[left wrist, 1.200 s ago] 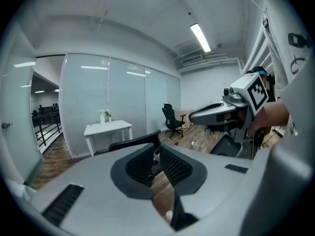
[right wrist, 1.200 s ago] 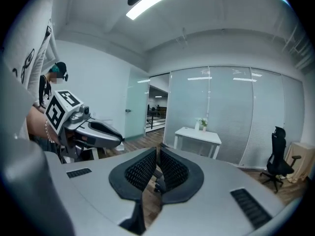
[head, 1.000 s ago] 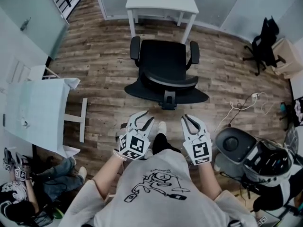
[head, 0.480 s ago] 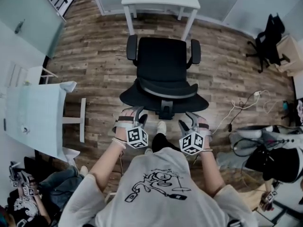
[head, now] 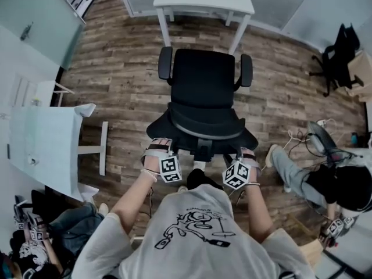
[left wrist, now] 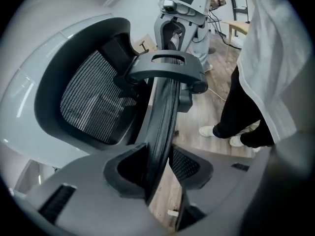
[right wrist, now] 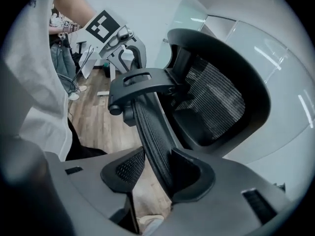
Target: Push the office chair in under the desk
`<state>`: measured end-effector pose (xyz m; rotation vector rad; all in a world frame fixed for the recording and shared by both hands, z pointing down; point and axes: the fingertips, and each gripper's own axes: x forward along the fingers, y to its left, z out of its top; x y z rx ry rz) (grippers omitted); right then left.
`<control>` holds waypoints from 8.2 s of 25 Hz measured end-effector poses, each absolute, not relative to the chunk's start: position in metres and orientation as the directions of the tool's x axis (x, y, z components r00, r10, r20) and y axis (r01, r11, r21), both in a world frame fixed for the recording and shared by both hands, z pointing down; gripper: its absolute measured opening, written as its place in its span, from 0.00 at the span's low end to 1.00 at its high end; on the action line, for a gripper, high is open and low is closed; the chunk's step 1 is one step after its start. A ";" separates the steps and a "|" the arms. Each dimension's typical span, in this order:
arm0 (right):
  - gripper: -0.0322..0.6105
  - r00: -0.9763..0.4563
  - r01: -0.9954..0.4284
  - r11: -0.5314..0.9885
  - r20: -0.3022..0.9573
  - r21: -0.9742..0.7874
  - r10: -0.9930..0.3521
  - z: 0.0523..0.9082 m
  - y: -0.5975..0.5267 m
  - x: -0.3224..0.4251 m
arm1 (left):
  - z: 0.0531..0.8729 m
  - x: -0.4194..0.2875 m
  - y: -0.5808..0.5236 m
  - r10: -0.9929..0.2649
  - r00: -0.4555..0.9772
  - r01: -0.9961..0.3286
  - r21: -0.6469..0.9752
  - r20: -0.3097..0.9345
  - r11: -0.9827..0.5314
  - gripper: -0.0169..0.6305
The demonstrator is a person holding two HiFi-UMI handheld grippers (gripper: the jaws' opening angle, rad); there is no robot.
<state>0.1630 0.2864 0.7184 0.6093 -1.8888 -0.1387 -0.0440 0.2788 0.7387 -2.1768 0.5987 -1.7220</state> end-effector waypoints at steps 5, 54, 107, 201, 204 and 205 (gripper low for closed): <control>0.32 -0.308 -0.350 0.876 0.842 0.332 -0.442 0.723 0.283 0.164 | 0.742 -0.042 0.275 -0.460 0.191 -0.116 -0.445 0.867 -0.888 0.23; 0.32 -0.278 -0.382 0.876 0.868 0.293 -0.412 0.728 0.120 0.155 | 0.750 -0.053 0.117 -0.502 0.133 -0.117 -0.489 0.855 -0.864 0.23; 0.32 -0.122 -0.393 0.838 0.882 0.379 -0.456 0.738 -0.102 0.149 | 0.753 -0.058 -0.108 -0.494 0.183 -0.086 -0.486 0.850 -0.870 0.23; 0.35 -0.157 -0.350 0.845 0.864 0.404 -0.478 0.730 -0.379 0.156 | 0.747 -0.049 -0.361 -0.411 0.128 -0.184 -0.386 0.902 -0.904 0.27; 0.35 -0.175 -0.372 0.838 0.857 0.398 -0.485 0.728 -0.377 0.154 | 0.745 -0.050 -0.360 -0.428 0.116 -0.210 -0.399 0.896 -0.893 0.29; 0.36 -0.177 -0.380 0.838 0.858 0.392 -0.481 0.726 -0.376 0.153 | 0.743 -0.051 -0.359 -0.434 0.116 -0.221 -0.403 0.893 -0.888 0.29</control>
